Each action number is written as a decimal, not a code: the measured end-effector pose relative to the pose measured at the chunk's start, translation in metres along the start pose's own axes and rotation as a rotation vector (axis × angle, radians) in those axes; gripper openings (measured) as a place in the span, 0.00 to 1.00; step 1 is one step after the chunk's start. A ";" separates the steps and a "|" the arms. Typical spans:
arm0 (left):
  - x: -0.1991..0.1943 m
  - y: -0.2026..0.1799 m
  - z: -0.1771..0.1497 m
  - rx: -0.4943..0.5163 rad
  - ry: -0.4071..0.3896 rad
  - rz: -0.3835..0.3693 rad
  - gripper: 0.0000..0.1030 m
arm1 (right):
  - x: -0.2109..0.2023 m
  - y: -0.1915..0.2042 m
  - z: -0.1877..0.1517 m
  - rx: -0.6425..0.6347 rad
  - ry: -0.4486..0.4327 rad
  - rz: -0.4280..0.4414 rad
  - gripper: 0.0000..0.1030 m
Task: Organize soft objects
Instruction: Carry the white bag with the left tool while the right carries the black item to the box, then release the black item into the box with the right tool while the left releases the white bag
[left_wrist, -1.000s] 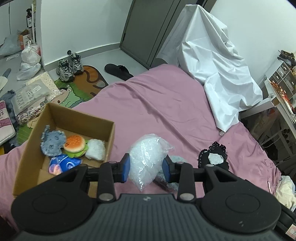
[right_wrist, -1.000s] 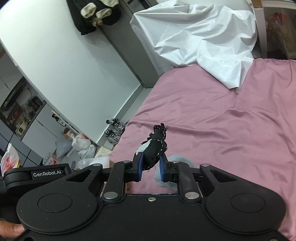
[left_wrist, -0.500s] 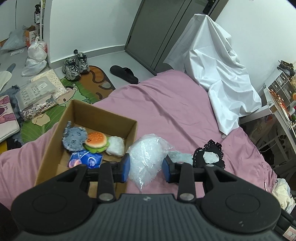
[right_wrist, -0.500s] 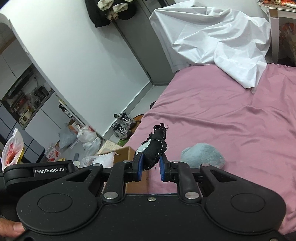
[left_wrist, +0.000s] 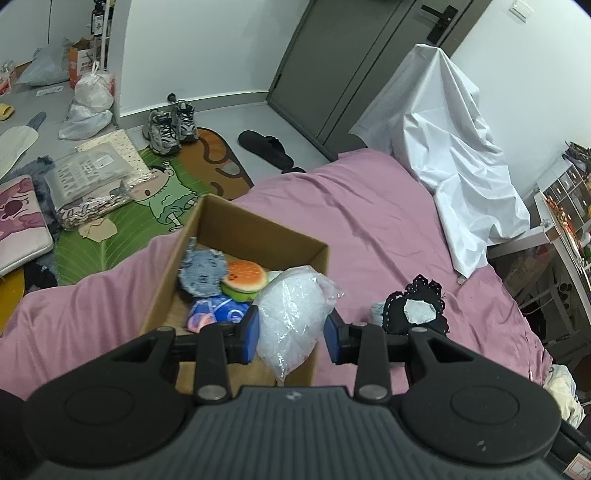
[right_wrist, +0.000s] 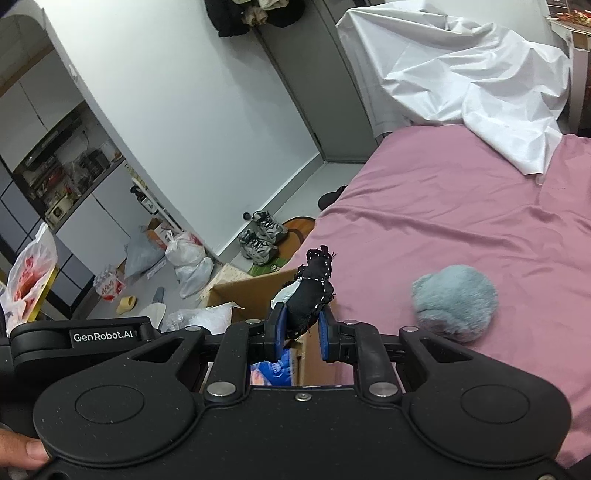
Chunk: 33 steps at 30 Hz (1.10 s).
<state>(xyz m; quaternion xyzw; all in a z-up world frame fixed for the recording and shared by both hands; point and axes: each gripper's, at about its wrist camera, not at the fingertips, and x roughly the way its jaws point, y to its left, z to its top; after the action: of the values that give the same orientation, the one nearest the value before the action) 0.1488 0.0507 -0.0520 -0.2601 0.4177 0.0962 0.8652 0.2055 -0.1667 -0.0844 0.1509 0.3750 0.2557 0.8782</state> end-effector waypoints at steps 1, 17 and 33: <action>-0.001 0.004 0.001 -0.002 0.000 -0.001 0.34 | 0.001 0.004 -0.002 -0.004 0.001 0.000 0.18; 0.005 0.060 0.009 -0.047 0.044 -0.016 0.34 | 0.032 0.041 -0.021 -0.029 0.052 -0.017 0.18; 0.030 0.083 0.012 -0.069 0.149 -0.038 0.35 | 0.055 0.056 -0.029 -0.048 0.120 -0.032 0.18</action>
<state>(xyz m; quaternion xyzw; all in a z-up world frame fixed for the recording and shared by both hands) 0.1439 0.1254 -0.0997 -0.3042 0.4722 0.0744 0.8240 0.1979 -0.0877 -0.1108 0.1085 0.4229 0.2592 0.8615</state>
